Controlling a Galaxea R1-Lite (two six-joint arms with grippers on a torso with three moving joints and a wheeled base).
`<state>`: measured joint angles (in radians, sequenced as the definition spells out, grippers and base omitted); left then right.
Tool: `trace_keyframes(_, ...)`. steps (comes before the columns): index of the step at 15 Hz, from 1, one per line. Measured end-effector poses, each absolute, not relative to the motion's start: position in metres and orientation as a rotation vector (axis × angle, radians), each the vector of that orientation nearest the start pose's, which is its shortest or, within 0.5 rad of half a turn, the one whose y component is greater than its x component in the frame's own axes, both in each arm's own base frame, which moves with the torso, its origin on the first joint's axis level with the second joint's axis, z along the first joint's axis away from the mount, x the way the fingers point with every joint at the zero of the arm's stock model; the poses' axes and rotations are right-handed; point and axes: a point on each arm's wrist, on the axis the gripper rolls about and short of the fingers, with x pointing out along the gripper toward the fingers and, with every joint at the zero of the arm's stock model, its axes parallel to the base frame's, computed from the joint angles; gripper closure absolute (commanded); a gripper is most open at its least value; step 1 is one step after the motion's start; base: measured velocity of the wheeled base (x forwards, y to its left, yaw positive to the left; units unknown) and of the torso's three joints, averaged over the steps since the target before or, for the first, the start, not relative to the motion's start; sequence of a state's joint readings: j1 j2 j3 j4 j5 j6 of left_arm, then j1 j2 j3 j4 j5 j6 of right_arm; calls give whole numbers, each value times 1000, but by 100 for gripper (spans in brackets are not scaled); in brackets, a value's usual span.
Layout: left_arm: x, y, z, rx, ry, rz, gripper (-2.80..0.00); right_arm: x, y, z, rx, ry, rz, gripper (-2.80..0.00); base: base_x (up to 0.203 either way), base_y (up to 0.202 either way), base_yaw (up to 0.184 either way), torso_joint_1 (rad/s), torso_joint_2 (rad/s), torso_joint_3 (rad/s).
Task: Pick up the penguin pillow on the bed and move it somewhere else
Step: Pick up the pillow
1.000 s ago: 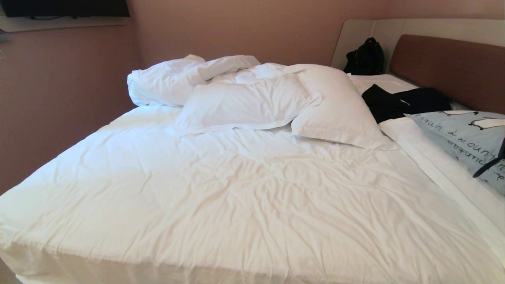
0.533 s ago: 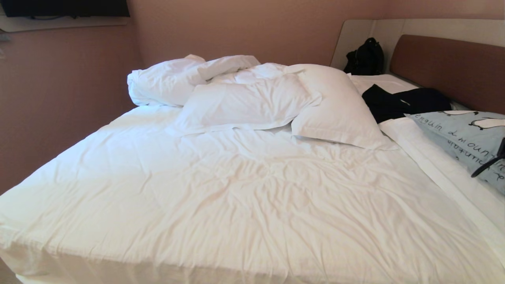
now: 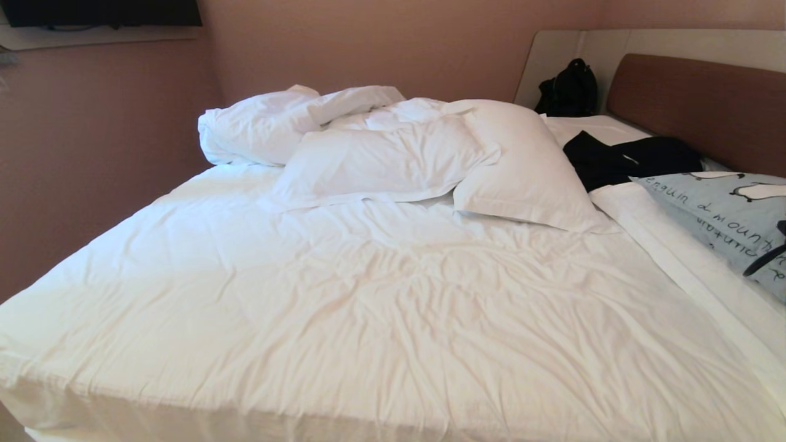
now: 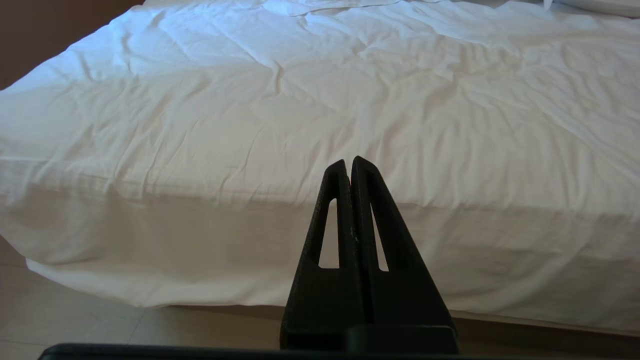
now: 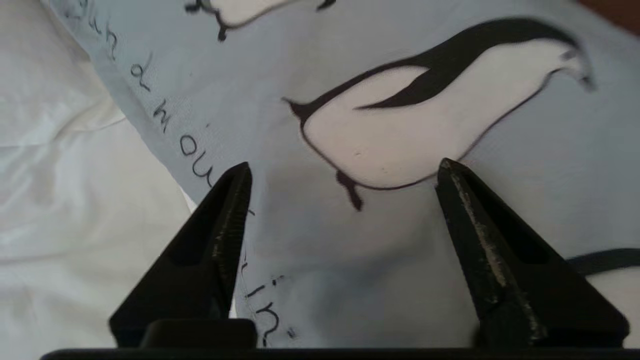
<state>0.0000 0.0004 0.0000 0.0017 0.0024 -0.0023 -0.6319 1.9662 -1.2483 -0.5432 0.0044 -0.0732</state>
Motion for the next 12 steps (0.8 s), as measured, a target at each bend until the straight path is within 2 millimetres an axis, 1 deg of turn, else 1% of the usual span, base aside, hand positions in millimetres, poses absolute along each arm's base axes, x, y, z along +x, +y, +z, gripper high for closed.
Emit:
trace_keyframes(2,-23,0,75,-3,2,2,0,311,-229,219,-26,160,-627,-280,0,0,0,0,0,0)
trace_keyframes(4,-23,0,75,-3,2,2,0,296,-221,242,-40,129,-641,-280,0,0,0,0,0,0)
trace_keyframes(6,-23,0,75,-3,2,2,0,281,-218,257,-59,129,-653,-280,0,0,0,0,0,0)
trace_keyframes(8,-23,0,75,-2,2,2,0,270,-220,259,-80,183,-670,-280,0,0,0,0,0,0)
trace_keyframes(12,-23,0,75,-3,2,2,0,262,-227,243,-107,362,-665,-280,0,0,0,0,0,0)
